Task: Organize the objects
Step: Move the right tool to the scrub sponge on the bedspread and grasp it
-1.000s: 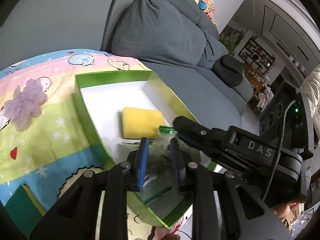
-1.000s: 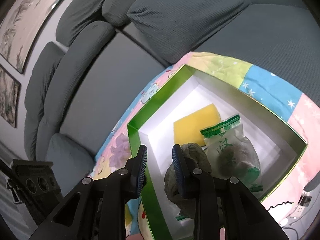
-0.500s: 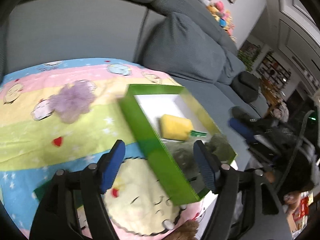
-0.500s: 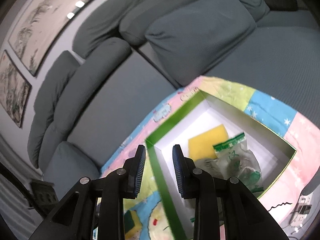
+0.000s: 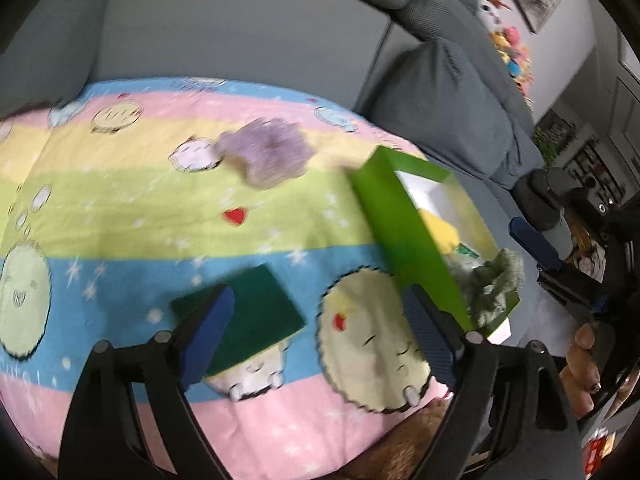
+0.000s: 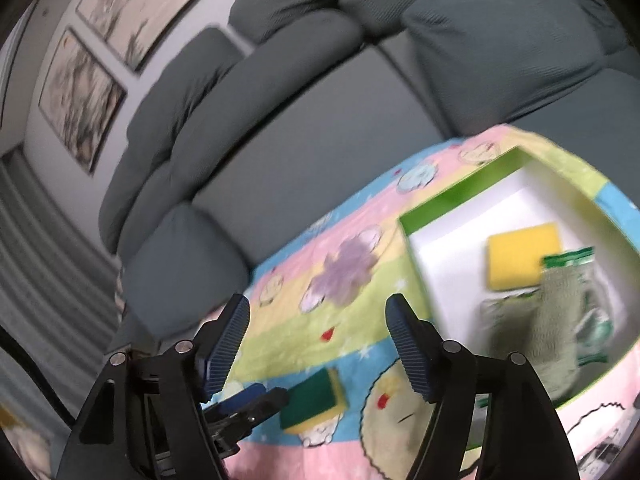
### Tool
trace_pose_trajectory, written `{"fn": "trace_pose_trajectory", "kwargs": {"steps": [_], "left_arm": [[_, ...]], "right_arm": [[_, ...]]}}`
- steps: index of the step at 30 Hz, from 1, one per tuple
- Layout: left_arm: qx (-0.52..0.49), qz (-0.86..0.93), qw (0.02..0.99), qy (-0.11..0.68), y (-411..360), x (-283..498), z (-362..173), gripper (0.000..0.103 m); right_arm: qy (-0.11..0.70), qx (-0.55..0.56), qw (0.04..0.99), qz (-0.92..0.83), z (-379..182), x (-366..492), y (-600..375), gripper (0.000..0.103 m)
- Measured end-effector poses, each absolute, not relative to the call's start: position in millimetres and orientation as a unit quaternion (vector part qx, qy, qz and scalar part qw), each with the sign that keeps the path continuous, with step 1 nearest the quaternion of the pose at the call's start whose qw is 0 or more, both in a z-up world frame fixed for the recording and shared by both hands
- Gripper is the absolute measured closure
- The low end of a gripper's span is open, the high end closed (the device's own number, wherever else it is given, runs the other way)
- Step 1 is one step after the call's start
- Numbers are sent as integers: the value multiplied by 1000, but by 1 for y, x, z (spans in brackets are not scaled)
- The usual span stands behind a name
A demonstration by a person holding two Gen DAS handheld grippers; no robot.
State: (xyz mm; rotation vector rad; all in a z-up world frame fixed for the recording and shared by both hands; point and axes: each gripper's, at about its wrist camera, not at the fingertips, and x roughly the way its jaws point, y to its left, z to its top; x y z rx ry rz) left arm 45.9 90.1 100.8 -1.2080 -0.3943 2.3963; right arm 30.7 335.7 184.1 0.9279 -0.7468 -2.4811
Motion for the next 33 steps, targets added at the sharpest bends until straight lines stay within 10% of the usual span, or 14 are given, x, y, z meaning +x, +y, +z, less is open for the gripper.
{"fn": "trace_pose_trajectory", "kwargs": {"steps": [33], "left_arm": [[-493,813,214,-225,48,53,44,23]], "right_arm": [[-167,531,224,-800,91,-16,220,44]]}}
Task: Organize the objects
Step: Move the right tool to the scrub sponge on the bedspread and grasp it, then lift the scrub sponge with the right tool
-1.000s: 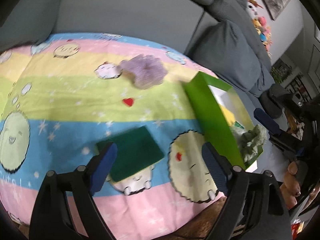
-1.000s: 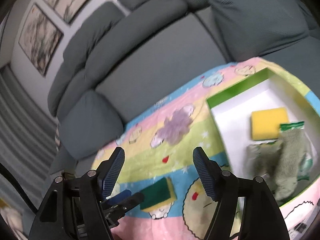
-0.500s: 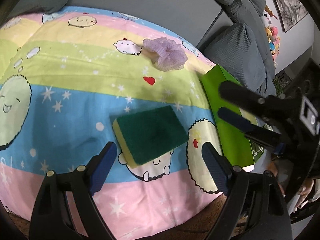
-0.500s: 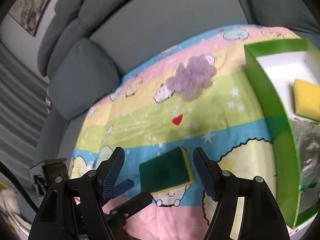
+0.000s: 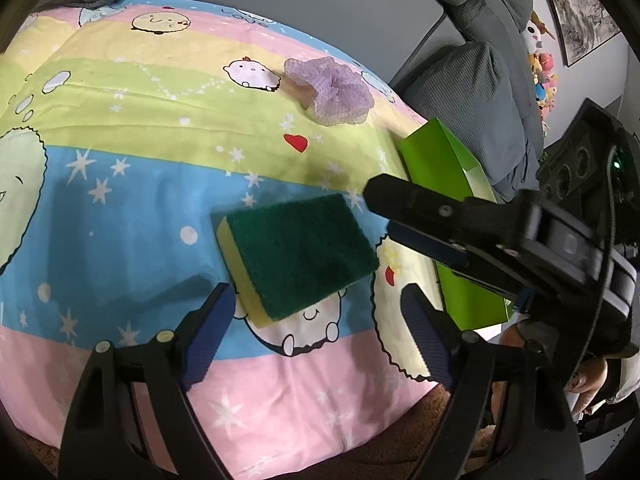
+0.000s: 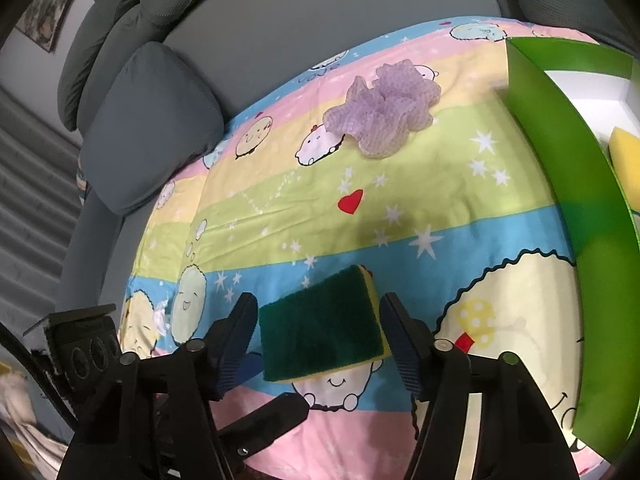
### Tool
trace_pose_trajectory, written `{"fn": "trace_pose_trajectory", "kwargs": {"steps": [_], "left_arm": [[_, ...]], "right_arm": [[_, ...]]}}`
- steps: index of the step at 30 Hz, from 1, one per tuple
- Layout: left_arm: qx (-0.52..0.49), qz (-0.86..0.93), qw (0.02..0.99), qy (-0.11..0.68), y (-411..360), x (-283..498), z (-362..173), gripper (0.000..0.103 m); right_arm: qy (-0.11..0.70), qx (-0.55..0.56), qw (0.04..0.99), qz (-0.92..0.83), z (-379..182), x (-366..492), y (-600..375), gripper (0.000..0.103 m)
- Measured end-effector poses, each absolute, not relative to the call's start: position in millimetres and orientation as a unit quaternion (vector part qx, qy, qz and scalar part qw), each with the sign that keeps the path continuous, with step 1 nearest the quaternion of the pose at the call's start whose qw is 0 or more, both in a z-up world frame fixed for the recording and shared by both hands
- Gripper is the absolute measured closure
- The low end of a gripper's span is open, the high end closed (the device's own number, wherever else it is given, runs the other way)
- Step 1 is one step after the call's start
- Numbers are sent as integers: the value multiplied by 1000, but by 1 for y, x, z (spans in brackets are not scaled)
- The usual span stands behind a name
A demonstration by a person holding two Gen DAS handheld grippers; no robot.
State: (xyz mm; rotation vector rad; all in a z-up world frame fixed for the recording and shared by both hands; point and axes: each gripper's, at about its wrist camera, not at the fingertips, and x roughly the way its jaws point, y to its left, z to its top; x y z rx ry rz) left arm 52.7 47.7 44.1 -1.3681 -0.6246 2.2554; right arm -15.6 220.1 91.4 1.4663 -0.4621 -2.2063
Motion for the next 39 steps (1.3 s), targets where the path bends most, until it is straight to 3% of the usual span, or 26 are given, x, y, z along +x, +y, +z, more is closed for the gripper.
{"fn": "trace_pose_trajectory", "kwargs": {"steps": [13,39], "left_arm": [[-490,815,215,-223,49,52,42,46],[-500,814,205,-215,54,51,32,49]], "right_arm": [[-169,554,226,-783,79,-20,213,47],[-123,580,190,-783,61,-25,206,47]]}}
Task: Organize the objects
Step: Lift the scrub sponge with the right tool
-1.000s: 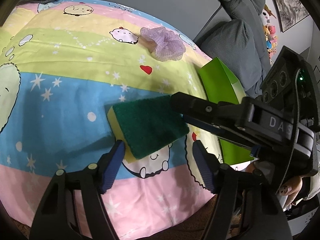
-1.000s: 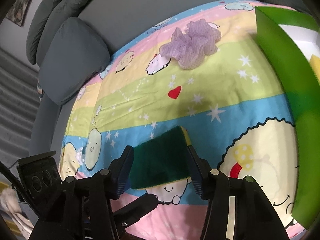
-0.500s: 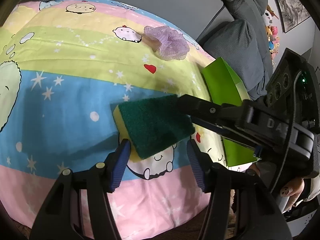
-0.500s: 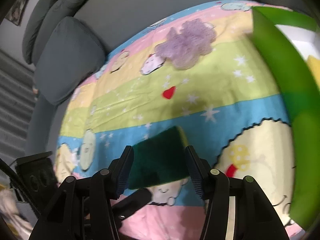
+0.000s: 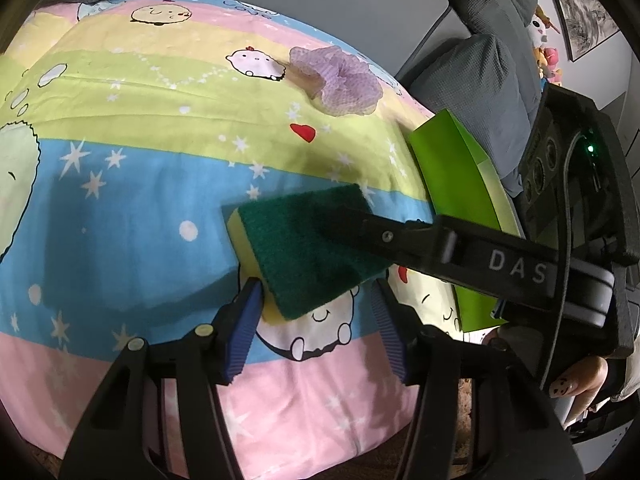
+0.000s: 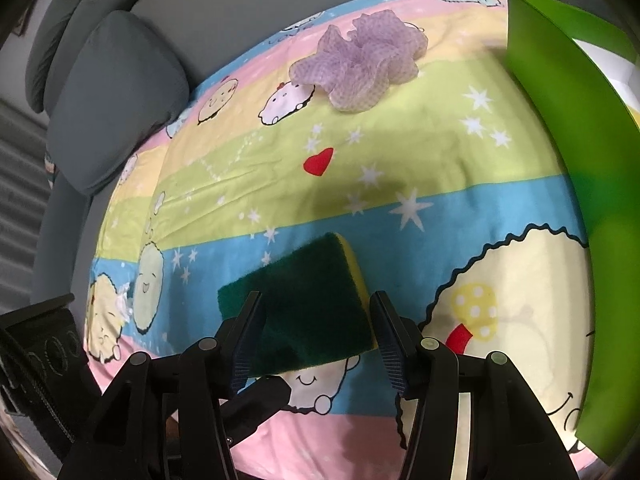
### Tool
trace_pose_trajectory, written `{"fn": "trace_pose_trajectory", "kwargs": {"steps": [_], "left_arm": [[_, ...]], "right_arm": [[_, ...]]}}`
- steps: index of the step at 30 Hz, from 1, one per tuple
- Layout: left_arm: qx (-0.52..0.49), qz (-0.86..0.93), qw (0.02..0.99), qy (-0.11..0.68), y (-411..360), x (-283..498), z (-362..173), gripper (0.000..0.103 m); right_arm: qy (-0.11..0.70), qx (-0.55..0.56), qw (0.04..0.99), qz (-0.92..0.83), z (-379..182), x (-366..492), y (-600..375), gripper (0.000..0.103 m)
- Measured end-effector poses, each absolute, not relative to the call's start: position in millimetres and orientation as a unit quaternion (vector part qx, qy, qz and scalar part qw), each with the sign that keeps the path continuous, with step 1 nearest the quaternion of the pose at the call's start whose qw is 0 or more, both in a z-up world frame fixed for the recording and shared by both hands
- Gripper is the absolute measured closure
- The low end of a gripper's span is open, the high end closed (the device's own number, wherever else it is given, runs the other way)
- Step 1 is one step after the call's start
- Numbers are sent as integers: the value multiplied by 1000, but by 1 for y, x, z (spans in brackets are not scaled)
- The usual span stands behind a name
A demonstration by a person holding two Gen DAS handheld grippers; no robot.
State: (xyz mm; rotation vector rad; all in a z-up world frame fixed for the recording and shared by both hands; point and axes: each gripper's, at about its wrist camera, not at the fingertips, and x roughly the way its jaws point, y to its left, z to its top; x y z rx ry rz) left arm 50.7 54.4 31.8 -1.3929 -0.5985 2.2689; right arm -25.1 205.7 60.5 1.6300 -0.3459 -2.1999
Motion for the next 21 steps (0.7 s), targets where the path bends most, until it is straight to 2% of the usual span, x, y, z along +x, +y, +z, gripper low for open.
{"fn": "trace_pose_trajectory", "kwargs": {"steps": [5,21], "left_arm": [[-489,822,206,-208,56,53,36,55],[-422,858,224,-192,65,64,63,60]], "right_arm": [[-104,570,185,-794,65,-22,202,47],[-106,512,192,-831,101,-9,214,47]]}}
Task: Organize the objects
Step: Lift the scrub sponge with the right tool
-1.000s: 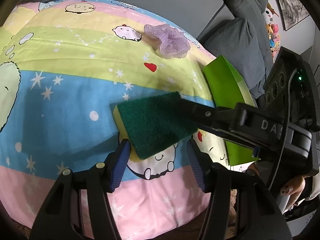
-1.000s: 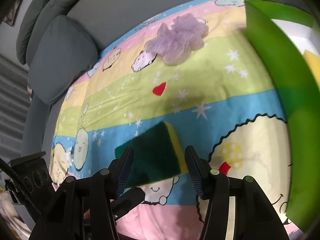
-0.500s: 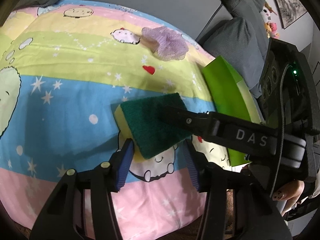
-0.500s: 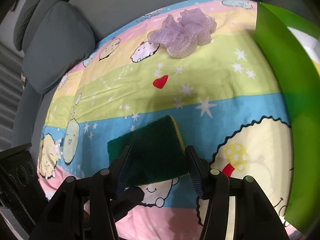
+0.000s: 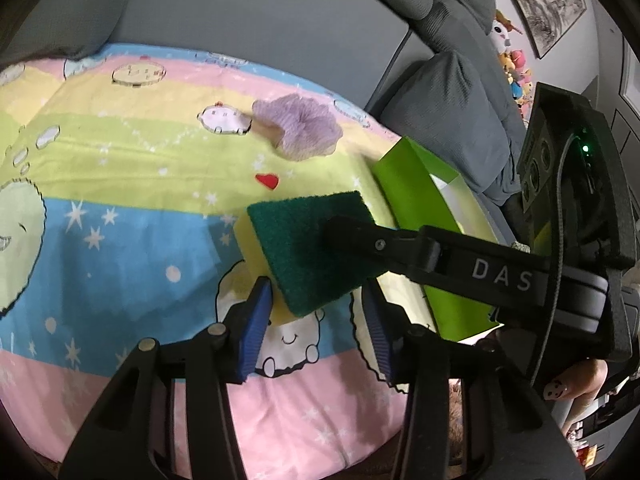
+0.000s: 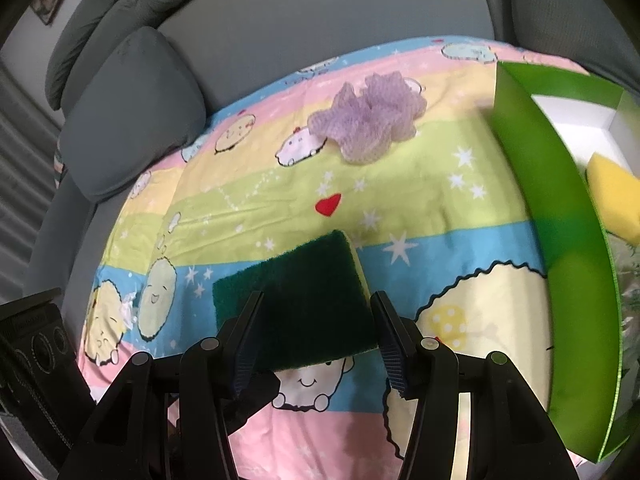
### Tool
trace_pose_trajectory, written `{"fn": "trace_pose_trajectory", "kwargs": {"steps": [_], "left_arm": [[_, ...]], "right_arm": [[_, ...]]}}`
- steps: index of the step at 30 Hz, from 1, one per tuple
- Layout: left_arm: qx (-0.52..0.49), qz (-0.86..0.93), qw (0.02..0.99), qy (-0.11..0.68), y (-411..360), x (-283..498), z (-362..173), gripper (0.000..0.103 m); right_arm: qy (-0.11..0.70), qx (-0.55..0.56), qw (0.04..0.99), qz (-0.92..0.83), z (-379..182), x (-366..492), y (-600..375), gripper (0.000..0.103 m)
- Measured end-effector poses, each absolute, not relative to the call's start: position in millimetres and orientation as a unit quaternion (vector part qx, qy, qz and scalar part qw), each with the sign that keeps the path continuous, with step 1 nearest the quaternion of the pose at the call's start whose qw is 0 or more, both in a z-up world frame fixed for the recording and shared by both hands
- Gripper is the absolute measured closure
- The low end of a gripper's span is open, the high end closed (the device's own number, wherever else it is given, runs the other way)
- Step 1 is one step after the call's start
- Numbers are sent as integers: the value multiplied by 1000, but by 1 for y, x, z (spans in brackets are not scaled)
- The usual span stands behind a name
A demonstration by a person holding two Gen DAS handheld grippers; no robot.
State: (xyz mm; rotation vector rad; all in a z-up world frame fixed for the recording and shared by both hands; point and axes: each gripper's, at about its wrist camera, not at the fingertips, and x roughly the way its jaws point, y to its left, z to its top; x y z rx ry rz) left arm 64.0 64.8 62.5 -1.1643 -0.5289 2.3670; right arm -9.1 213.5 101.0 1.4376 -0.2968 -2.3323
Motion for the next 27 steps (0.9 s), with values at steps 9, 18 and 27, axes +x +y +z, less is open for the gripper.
{"fn": "trace_pose_trajectory", "kwargs": {"steps": [9,18,27], "left_arm": [[-392,873,228,-181,68,70,75,63],[-371,884,233,-163,78,72,95,63],[-356,891,250,-130,102,67,118,63]], "right_arm": [[-112,489,194,-843,116,-2,220,47],[-127,461,198,-855,132,4,232,47],[-158,426,186,-871,151,10,259,47]]}}
